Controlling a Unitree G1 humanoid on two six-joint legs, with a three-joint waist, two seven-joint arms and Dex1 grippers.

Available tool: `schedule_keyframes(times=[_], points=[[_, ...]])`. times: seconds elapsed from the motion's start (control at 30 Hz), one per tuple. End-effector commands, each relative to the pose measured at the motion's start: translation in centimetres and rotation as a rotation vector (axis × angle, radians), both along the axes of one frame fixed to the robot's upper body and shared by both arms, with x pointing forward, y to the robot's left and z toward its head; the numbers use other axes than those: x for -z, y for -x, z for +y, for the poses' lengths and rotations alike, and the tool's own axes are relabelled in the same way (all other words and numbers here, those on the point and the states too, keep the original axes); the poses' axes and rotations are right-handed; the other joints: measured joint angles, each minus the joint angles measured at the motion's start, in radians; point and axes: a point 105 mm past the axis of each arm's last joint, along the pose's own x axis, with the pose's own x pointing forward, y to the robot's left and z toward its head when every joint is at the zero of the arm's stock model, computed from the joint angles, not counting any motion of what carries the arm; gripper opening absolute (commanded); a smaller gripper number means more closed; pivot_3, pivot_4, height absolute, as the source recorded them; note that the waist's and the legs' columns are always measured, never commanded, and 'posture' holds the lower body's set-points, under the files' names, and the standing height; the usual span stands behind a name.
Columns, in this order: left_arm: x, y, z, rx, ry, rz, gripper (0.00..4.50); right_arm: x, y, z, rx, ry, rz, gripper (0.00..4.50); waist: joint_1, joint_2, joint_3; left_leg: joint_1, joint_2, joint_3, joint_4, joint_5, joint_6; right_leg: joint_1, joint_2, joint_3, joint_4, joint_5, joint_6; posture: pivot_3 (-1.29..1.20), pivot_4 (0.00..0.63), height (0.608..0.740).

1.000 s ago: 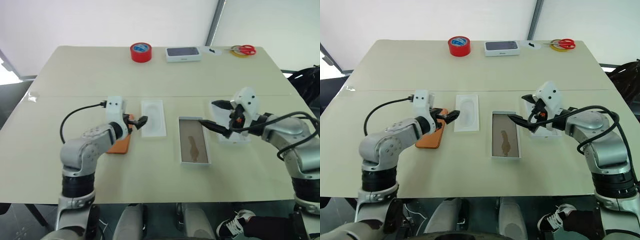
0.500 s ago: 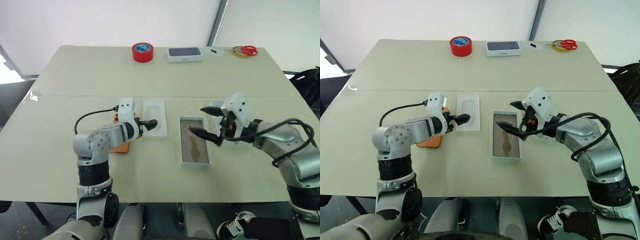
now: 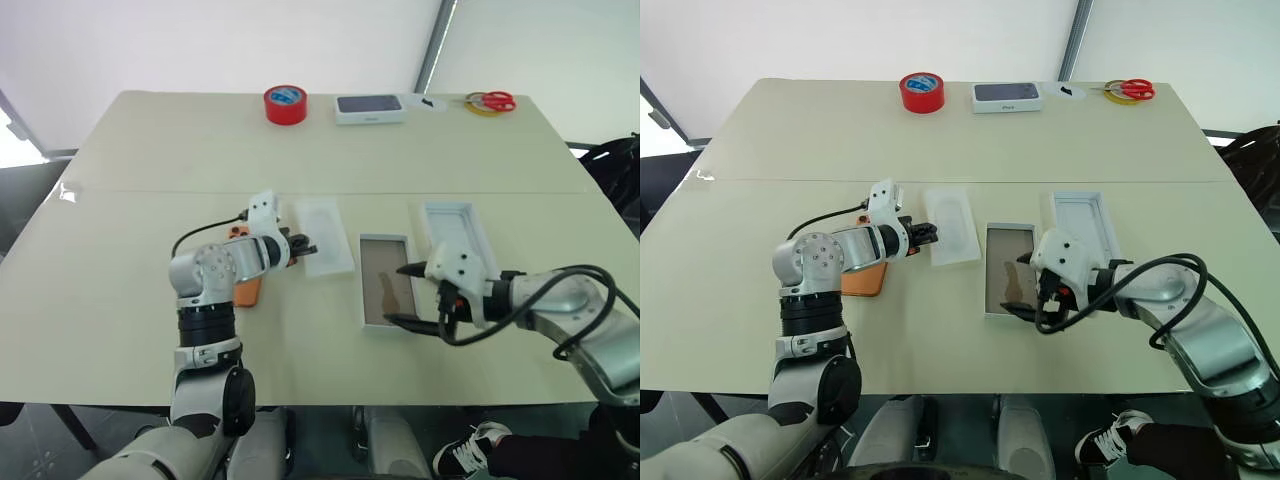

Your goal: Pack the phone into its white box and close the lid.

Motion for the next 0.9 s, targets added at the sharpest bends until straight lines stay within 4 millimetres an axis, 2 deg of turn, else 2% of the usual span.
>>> schedule_keyframes(times=[0.03, 0.23, 0.27, 0.37, 0.53, 0.57, 0.8, 0.9], points=[[-0.9, -0.2, 0.6, -0.015, 0.004, -0.033, 0.03, 0.6, 1.5, 0.3, -0.086, 0.092, -0.012, 4.50, 0.000, -0.001, 0.000, 0.000, 0.000, 0.000, 0.000, 0.000, 0.000, 0.000, 0.000, 0.000, 0.000, 0.000, 0.000, 0.00, 0.150, 0.736], [-2.6, -0.4, 1.5, -0.042, 0.101, -0.072, 0.03, 2.7, 2.7, 1.8, -0.146, 0.115, 0.029, 4.50, -0.001, -0.001, 0.000, 0.000, 0.001, 0.000, 0.000, 0.000, 0.000, 0.000, 0.000, 0.000, 0.000, 0.000, 0.000, 0.00, 0.150, 0.736], [-2.7, -0.3, 1.8, -0.042, 0.097, -0.077, 0.01, 3.1, 2.6, 1.9, -0.146, 0.130, 0.023, 4.24, -0.001, -0.001, 0.000, 0.000, 0.001, 0.000, 0.000, 0.000, 0.000, 0.000, 0.000, 0.000, 0.000, 0.000, 0.000, 0.00, 0.150, 0.736], [-2.9, -0.2, 2.5, -0.051, 0.100, -0.082, 0.00, 4.3, 1.7, 1.4, -0.119, 0.192, 0.009, 3.23, -0.001, -0.001, 0.000, 0.000, 0.000, 0.000, 0.000, 0.000, 0.000, 0.000, 0.000, 0.000, 0.000, 0.000, 0.000, 0.00, 0.150, 0.736], [-3.2, 0.0, 4.2, -0.100, 0.126, -0.086, 0.00, 4.4, 0.8, 1.3, -0.119, 0.208, -0.014, 0.78, 0.000, -0.001, 0.000, 0.000, 0.000, 0.000, 0.000, 0.001, -0.001, 0.000, 0.000, 0.000, 0.000, 0.000, 0.000, 0.00, 0.150, 0.736], [-3.3, 0.1, 4.6, -0.112, 0.131, -0.089, 0.00, 4.2, 0.8, 1.5, -0.129, 0.202, -0.018, 0.15, 0.000, -0.001, 0.000, 0.000, 0.000, 0.000, 0.000, 0.001, -0.001, 0.000, 0.000, 0.000, 0.000, 0.000, 0.000, 0.00, 0.150, 0.736], [-5.5, 0.1, 8.1, -0.211, 0.175, -0.139, 0.00, 2.9, -0.3, 3.5, -0.210, 0.177, -0.086, 0.06, -0.003, -0.002, 0.000, 0.000, 0.000, -0.001, 0.000, 0.001, -0.002, 0.000, 0.000, -0.001, 0.001, 0.000, 0.000, 0.00, 0.150, 0.736], [-6.9, 0.2, 9.8, -0.243, 0.171, -0.177, 0.00, 2.1, -2.3, 6.3, -0.280, 0.163, -0.164, 0.06, -0.007, -0.003, 0.000, 0.000, 0.000, -0.001, 0.000, 0.002, -0.003, 0.000, 0.000, -0.001, 0.001, 0.000, 0.000, 0.00, 0.150, 0.736]])
